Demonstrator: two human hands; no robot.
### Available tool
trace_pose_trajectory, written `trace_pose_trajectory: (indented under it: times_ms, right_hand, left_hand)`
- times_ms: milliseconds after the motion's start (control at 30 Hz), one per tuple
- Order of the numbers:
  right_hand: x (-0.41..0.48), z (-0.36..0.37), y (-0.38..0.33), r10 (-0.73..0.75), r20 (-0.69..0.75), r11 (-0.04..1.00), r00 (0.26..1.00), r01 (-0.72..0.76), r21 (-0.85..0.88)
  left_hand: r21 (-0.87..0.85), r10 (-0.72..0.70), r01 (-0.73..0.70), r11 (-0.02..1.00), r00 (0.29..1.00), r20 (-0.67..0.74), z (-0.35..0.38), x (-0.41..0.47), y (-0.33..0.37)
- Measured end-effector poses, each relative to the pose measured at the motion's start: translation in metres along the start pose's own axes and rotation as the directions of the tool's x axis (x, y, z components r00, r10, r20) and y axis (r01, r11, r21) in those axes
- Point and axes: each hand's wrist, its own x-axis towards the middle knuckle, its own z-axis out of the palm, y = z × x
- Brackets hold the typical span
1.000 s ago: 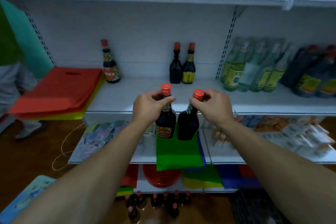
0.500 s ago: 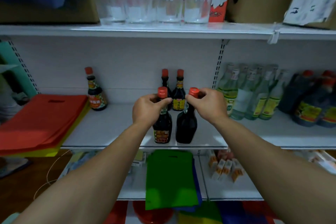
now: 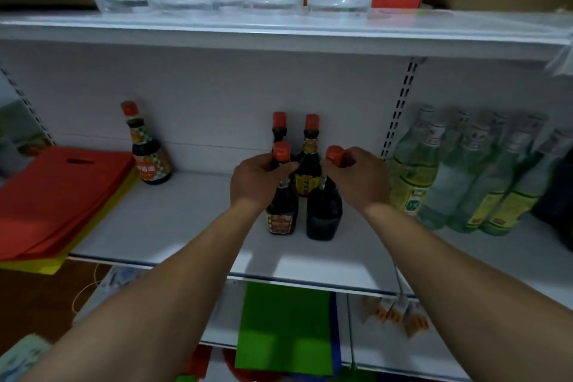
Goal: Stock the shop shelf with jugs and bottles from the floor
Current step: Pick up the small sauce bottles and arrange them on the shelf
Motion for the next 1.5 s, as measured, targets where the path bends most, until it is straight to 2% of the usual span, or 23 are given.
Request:
trace_pose_trajectory:
  times_ms: [133,267,367,467,600,800,1167,1500]
  right_hand:
    - [0.001,0.01,0.007,-0.016,0.051,0.997,0.999,0.011,0.08]
    - [-0.01,0.021,0.029,0.065,0.195,0.995,0.979,-0.05,-0.081]
    - [-0.015,0.028,0.04,0.126,0.184,0.989,0.975,-0.111,-0.094]
    - [-0.013,0.035,0.044,0.135,0.156,0.982,0.978,-0.111,-0.151]
    - [-0.003,0.038,0.049,0.119,0.094,0.973,0.988,-0.097,-0.211]
    - [0.024,0.034,0.056,0.187,0.028,0.934,0.982,-0.169,-0.313]
    - [0.068,0.053,0.061,0.251,0.057,0.934,0.966,-0.226,-0.276]
    - [0.082,0.059,0.07,0.207,0.025,0.935,0.978,-0.19,-0.3]
  left_hand:
    - [-0.011,0.041,-0.04,0.999,0.998,0.052,0.006,0.004,-0.015]
    - [0.033,-0.021,0.015,0.999,0.981,0.194,0.005,-0.003,-0.044]
    - [0.016,-0.039,0.036,0.999,0.975,0.219,0.002,-0.001,-0.053]
    - [0.035,-0.031,0.023,0.999,0.968,0.248,-0.001,0.002,-0.057]
    - [0.052,0.012,-0.026,0.998,0.971,0.24,0.0,0.005,-0.063]
    - [0.051,0.065,-0.075,0.996,0.984,0.166,-0.005,0.016,-0.069]
    - [0.058,0.141,-0.149,0.987,0.981,0.131,-0.012,0.037,-0.077]
    - [-0.039,0.077,-0.073,0.997,0.989,0.125,-0.01,0.047,-0.079]
